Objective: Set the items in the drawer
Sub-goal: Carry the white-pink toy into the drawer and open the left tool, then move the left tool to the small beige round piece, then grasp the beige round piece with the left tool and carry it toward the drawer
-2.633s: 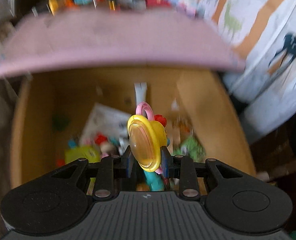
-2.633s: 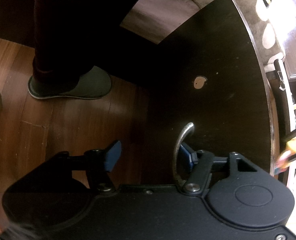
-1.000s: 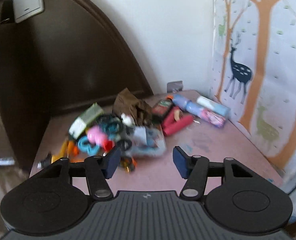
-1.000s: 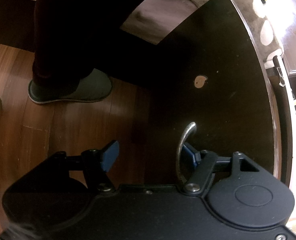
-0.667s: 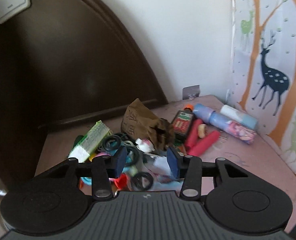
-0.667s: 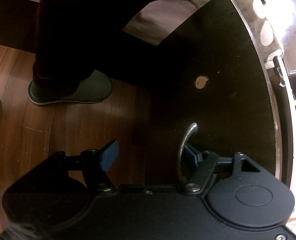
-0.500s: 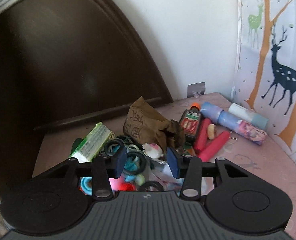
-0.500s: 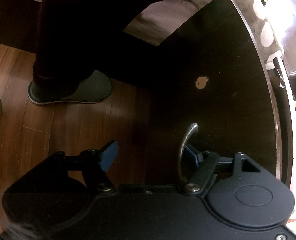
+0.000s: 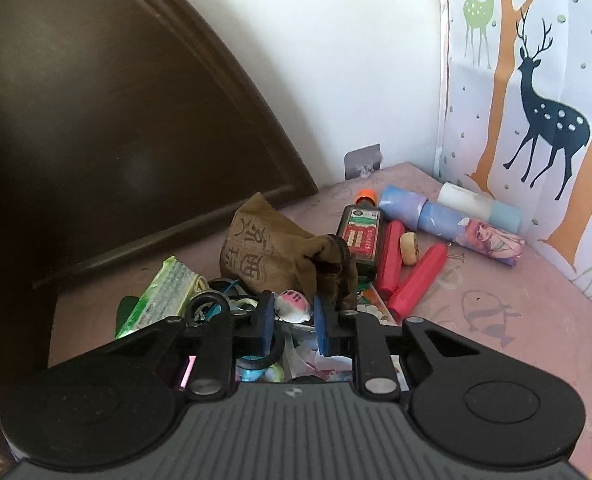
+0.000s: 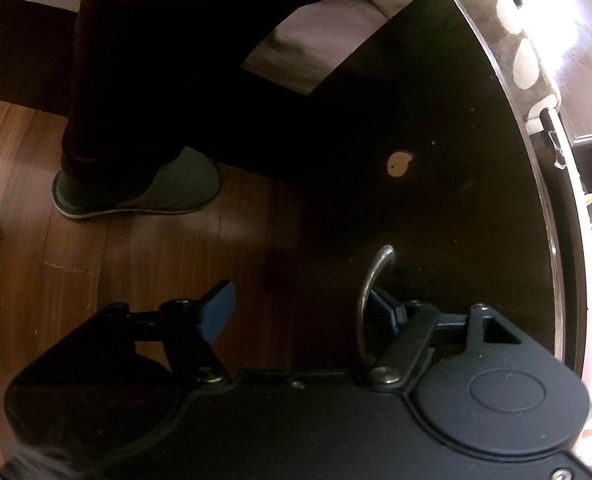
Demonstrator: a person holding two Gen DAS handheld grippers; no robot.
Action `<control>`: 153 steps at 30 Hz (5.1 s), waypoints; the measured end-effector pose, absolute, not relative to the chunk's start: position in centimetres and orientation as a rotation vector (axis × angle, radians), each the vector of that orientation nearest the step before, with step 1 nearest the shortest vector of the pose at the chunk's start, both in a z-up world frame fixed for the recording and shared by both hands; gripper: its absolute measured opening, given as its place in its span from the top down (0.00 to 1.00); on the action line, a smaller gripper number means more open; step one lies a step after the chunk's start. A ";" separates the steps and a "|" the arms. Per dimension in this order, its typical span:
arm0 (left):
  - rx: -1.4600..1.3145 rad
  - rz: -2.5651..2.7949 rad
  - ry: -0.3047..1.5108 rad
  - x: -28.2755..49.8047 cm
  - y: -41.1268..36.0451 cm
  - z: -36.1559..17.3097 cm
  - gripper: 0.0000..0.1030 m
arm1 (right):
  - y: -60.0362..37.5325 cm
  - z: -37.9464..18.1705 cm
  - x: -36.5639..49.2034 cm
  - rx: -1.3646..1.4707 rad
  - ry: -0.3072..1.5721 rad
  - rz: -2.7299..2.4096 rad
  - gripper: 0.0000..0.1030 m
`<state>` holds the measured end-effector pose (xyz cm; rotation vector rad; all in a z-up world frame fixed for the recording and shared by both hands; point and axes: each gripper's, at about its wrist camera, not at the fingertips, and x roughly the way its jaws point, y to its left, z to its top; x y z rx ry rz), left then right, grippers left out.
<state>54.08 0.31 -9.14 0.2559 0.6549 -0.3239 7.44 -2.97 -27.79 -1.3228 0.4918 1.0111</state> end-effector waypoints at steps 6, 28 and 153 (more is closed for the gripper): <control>0.246 -0.306 0.648 51.9 0.6 -7.9 0.83 | -2.8 -27.8 7.5 -1.304 0.508 0.998 0.29; 0.174 -0.327 0.702 34.6 1.7 -4.8 0.83 | -2.8 -27.7 7.7 -1.243 0.531 0.975 0.26; 0.322 -0.229 0.802 32.5 -3.9 -5.2 0.89 | -4.7 -26.2 9.2 -0.945 0.505 0.946 0.65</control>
